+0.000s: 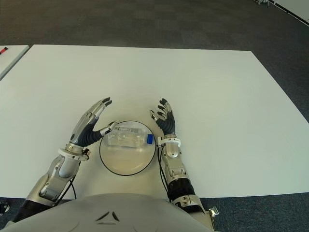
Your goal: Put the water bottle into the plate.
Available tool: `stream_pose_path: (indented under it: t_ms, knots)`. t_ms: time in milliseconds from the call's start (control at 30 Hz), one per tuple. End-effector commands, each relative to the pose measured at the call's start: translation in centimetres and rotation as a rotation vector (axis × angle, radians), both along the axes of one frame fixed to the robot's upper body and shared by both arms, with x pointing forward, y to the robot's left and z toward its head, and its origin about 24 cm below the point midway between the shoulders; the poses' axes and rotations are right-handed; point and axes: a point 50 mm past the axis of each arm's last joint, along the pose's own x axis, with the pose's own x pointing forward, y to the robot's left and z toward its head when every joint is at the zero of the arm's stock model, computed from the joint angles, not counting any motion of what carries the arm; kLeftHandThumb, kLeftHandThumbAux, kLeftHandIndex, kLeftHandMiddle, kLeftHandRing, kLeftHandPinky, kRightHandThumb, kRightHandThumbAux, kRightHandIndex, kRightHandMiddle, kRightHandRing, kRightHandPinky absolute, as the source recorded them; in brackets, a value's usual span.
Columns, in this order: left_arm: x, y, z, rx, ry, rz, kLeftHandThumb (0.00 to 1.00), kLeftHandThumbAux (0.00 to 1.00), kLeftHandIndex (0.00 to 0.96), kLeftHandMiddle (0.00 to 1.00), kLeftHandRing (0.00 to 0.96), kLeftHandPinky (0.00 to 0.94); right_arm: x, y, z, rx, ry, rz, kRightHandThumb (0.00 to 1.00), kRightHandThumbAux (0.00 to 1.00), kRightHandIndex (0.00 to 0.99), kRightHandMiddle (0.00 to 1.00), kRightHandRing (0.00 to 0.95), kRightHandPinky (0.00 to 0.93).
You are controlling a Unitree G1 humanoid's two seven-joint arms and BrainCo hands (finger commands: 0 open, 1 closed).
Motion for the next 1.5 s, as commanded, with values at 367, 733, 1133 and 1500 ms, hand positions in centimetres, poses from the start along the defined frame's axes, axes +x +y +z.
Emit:
stream_pose_path:
  t_ms: [367, 733, 1133, 1500]
  knots:
    - [1.1, 1.6, 1.8, 0.03, -0.121, 0.087, 0.307, 0.255, 0.0, 0.0, 0.0, 0.0, -0.4, 1.0, -0.9, 0.059, 0.065, -0.004, 0.436, 0.768, 0.099, 0.153, 0.174, 0.243]
    - [1.3, 1.8, 3.1, 0.04, -0.148, 0.124, 0.209, 0.277, 0.0, 0.0, 0.0, 0.0, -0.4, 1.0, -1.0, 0.072, 0.069, -0.004, 0.458, 0.771, 0.101, 0.147, 0.168, 0.239]
    - [2.0, 2.2, 3.7, -0.091, -0.08, 0.118, 0.143, 0.309, 0.0, 0.025, 0.006, 0.0, -0.4, 1.1, -1.1, 0.072, 0.073, -0.003, 0.461, 0.768, 0.102, 0.151, 0.172, 0.244]
    - [4.5, 2.6, 0.7, -0.445, 0.094, 0.1, 0.153, 0.417, 0.0, 0.02, 0.0, 0.0, -0.5, 1.0, -1.1, 0.068, 0.069, -0.005, 0.471, 0.765, 0.104, 0.156, 0.174, 0.242]
